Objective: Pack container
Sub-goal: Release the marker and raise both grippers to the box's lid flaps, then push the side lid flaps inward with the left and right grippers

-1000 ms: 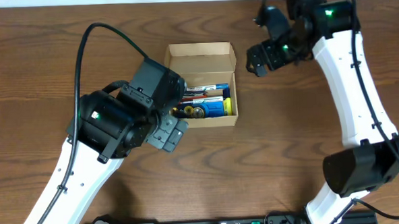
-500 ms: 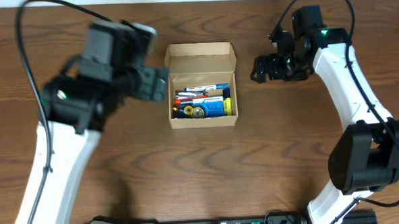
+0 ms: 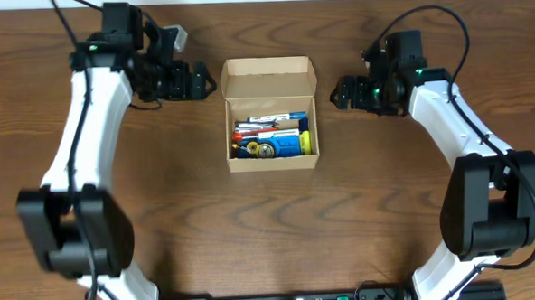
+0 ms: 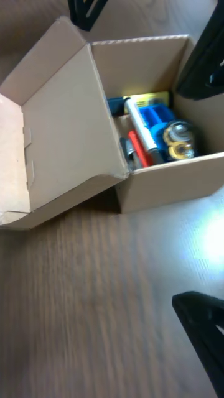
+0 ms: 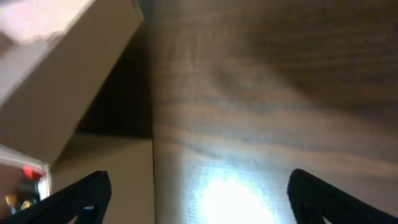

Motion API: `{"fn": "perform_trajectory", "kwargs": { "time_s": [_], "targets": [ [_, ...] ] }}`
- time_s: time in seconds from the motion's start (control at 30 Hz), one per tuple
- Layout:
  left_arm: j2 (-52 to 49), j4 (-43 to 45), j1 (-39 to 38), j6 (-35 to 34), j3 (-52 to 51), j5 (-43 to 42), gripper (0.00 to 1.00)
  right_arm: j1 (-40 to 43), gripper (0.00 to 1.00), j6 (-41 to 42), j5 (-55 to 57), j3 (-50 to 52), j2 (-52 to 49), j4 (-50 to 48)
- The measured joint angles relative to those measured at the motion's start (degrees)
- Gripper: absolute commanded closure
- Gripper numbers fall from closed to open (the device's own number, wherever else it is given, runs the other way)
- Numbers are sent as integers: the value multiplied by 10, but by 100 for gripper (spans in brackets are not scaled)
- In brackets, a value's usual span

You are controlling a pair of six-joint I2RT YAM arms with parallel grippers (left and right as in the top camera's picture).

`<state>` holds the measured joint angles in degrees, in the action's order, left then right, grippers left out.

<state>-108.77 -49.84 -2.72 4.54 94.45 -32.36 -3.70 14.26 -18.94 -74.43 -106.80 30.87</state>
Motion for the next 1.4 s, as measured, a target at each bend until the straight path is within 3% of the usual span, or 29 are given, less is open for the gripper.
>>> {"fn": "perform_trajectory", "kwargs": {
  "time_s": [0.1,0.3,0.4,0.47,0.83,1.4],
  "targets": [
    [-39,23,0,-2,0,-23,14,0,38,19,-10,23,-1,-49],
    [-94,48,0,-10,0,-53,55,-2,82,65,-29,54,-15,-126],
    [-111,51,0,-20,0,-59,86,-8,96,93,-34,57,-32,-149],
    [-118,52,0,-24,0,-63,94,-14,99,102,-38,57,-42,-163],
    [-170,90,0,-65,0,-117,94,-41,99,186,-99,59,-118,-288],
    [-176,175,1,-108,0,-217,94,-59,99,255,-122,60,-125,-400]
  ]
}}
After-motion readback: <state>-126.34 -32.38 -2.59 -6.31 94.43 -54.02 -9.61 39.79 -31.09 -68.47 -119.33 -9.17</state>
